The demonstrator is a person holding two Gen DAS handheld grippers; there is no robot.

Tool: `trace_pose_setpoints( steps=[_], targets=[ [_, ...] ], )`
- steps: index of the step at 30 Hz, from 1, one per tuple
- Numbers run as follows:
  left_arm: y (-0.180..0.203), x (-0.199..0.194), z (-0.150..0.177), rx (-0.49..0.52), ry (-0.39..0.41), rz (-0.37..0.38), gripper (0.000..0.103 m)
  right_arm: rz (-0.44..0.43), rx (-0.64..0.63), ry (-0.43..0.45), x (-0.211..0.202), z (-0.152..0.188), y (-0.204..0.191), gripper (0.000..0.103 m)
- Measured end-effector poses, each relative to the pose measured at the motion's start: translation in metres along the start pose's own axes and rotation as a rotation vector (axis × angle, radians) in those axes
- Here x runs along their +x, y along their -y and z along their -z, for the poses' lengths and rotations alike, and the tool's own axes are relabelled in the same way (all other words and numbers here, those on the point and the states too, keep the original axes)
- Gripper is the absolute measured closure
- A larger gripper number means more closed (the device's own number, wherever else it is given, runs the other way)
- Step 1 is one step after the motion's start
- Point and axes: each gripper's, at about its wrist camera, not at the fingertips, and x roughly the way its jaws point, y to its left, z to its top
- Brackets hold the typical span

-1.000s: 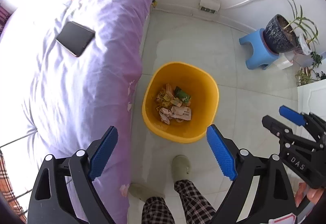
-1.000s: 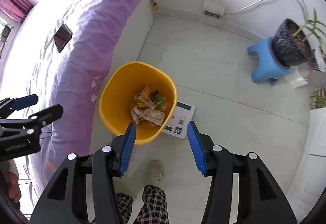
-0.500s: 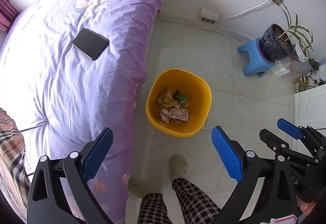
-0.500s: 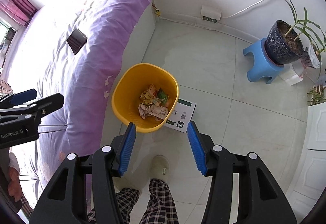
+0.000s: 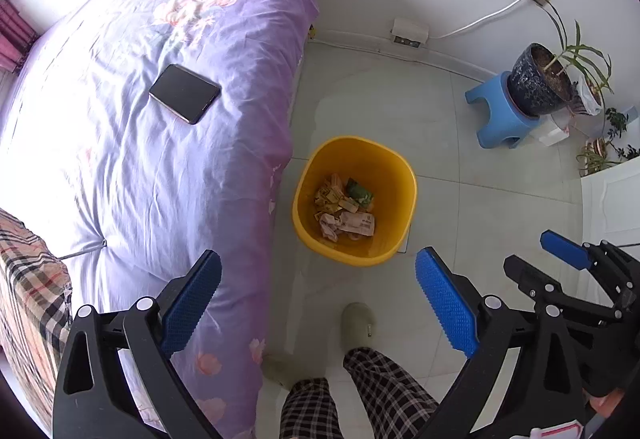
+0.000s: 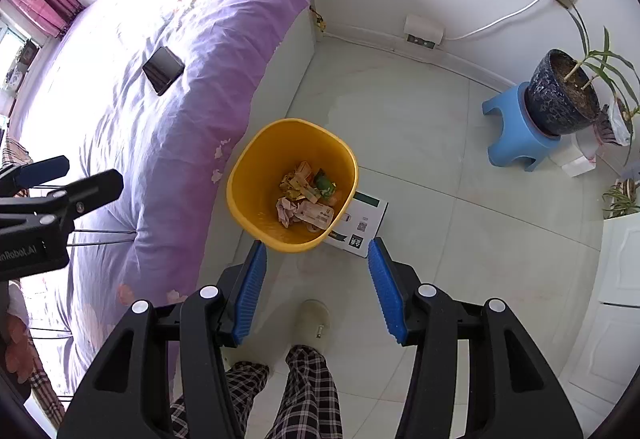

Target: Collect trash

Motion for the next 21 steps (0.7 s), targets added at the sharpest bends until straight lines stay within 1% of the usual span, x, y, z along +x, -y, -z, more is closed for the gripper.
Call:
trace_pose_setpoints(
  steps=[14, 15, 17, 21],
  targets=[
    [0.005, -0.004, -0.002, 0.007, 0.011, -0.004, 0.006, -0.015, -0.021, 0.014, -0.007, -0.002, -0.008, 0.048],
    [0.005, -0.005, -0.002, 0.012, 0.015, -0.006, 0.006, -0.019, -0.02, 0.02, -0.009, -0.002, -0.007, 0.048],
    [0.004, -0.009, -0.002, 0.009, 0.028, -0.009, 0.006, -0.015, -0.02, 0.03, -0.013, -0.003, -0.007, 0.043],
    [0.004, -0.019, -0.001, 0.004, 0.049, 0.0, 0.005, -0.016, -0.026, 0.044, -0.02, -0.004, -0.008, 0.042]
  ],
)
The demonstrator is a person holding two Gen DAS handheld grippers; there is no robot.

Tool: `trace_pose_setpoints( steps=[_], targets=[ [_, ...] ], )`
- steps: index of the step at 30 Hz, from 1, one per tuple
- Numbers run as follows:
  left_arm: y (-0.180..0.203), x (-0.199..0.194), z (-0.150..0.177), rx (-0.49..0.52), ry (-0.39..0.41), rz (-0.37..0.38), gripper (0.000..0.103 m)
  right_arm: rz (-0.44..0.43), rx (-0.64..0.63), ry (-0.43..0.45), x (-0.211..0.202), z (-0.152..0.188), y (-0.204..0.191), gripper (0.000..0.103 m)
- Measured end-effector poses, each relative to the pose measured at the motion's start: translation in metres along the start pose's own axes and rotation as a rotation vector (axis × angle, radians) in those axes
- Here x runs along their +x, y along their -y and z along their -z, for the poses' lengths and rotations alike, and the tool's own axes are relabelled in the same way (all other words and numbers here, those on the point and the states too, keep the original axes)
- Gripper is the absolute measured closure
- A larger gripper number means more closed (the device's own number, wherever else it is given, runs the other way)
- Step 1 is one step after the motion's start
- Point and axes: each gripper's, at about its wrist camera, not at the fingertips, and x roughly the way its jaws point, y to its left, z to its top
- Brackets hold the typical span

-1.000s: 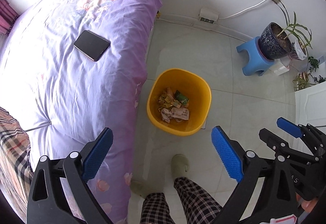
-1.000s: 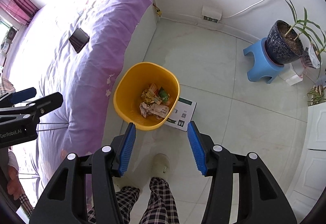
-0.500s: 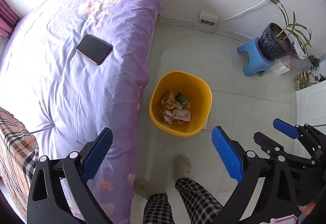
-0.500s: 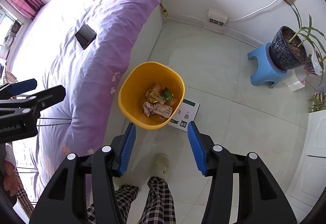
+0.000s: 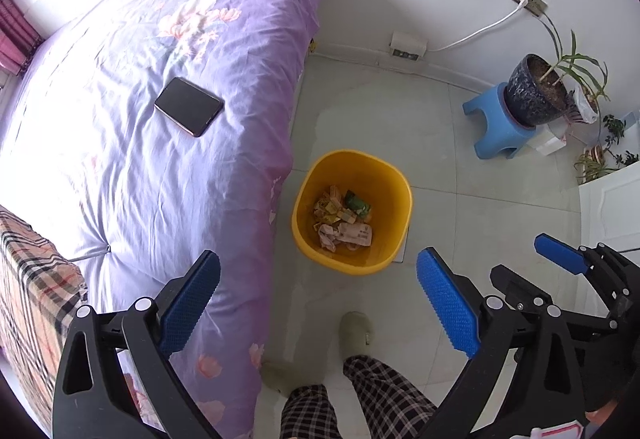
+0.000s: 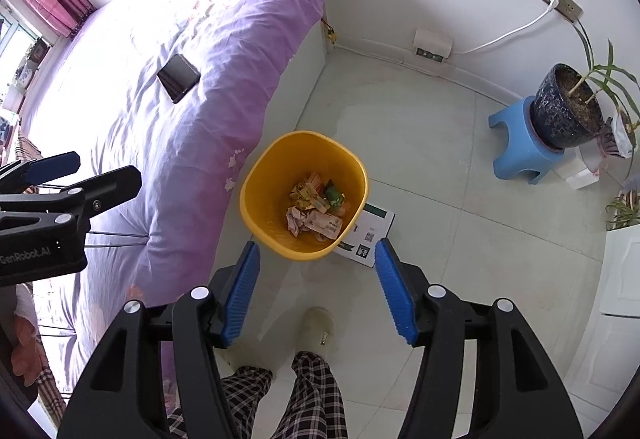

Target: Collect trash

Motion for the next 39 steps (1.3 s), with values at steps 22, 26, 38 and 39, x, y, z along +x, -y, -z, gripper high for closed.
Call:
trace_pose_setpoints(
  steps=[22, 26, 38, 39],
  targets=[
    [0.006, -0.018, 0.0, 0.008, 0.032, -0.002, 0.005, -0.008, -0.015, 0.024, -0.016, 0.002, -0.005, 0.042],
    [0.006, -0.018, 0.001, 0.006, 0.032, -0.004, 0.005, -0.009, -0.015, 0.022, -0.016, 0.002, -0.004, 0.042],
    [0.005, -0.02, 0.002, 0.007, 0.032, -0.005, 0.005, -0.014, -0.011, 0.025, -0.018, 0.004, -0.002, 0.042],
    [0.004, -0.02, 0.002, 0.007, 0.033, -0.005, 0.005, -0.012, -0.012, 0.026, -0.018, 0.004, -0.003, 0.042]
  ],
)
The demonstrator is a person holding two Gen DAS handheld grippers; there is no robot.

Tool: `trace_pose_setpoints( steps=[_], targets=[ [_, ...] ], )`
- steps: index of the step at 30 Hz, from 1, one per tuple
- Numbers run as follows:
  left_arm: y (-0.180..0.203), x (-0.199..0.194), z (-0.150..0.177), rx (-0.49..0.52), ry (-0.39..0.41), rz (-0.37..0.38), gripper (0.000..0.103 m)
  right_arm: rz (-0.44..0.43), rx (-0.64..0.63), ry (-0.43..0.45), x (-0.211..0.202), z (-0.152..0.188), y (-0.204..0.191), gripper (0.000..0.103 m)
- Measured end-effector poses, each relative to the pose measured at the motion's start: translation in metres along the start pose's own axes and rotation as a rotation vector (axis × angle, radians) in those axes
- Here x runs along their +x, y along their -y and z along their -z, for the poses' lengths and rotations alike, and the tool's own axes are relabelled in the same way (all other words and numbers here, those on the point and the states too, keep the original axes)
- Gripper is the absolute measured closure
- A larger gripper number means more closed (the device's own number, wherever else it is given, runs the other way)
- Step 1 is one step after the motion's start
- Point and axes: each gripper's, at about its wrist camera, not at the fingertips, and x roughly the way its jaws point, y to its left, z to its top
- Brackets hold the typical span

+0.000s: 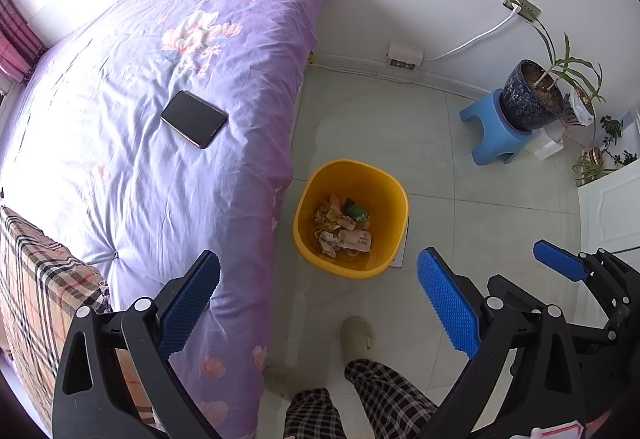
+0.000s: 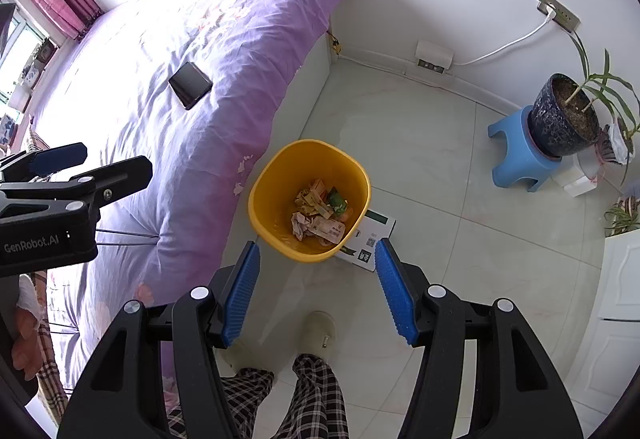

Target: Collect trash

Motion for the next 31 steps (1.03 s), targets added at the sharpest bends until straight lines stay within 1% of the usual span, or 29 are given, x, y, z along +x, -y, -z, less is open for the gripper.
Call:
trace_pose_setpoints(
  steps=[9, 14, 15, 18, 20, 21, 24, 31],
  targets=[
    [-0.001, -0.002, 0.0, 0.003, 0.004, -0.001, 0.005, -0.003, 0.0, 0.0, -0.002, 0.001, 0.001, 0.042],
    [0.001, -0.003, -0.002, 0.003, 0.012, -0.022, 0.005, -0.004, 0.002, 0.001, -0.003, 0.001, 0.0, 0.042],
    [0.001, -0.003, -0.002, 0.001, 0.015, -0.017, 0.005, -0.003, 0.002, 0.001, -0.003, 0.001, 0.0, 0.042],
    [0.005, -0.004, -0.003, 0.012, 0.021, -0.009, 0.016, -0.003, 0.002, 0.001, -0.003, 0.001, 0.0, 0.042],
    [0.009, -0.004, -0.004, 0.031, 0.019, -0.004, 0.018, -0.003, 0.003, 0.0, -0.003, 0.0, 0.001, 0.042],
    [0.01, -0.004, -0.004, 0.036, 0.02, -0.008, 0.018, -0.004, 0.005, 0.0, -0.004, 0.0, 0.001, 0.042],
    [0.011, -0.003, -0.006, 0.023, 0.018, -0.013, 0.006, -0.004, 0.006, 0.001, -0.004, 0.0, 0.002, 0.042],
    [0.011, -0.003, -0.011, 0.011, 0.011, -0.006, 0.005, -0.006, 0.014, 0.003, -0.005, 0.0, 0.006, 0.042]
  ],
)
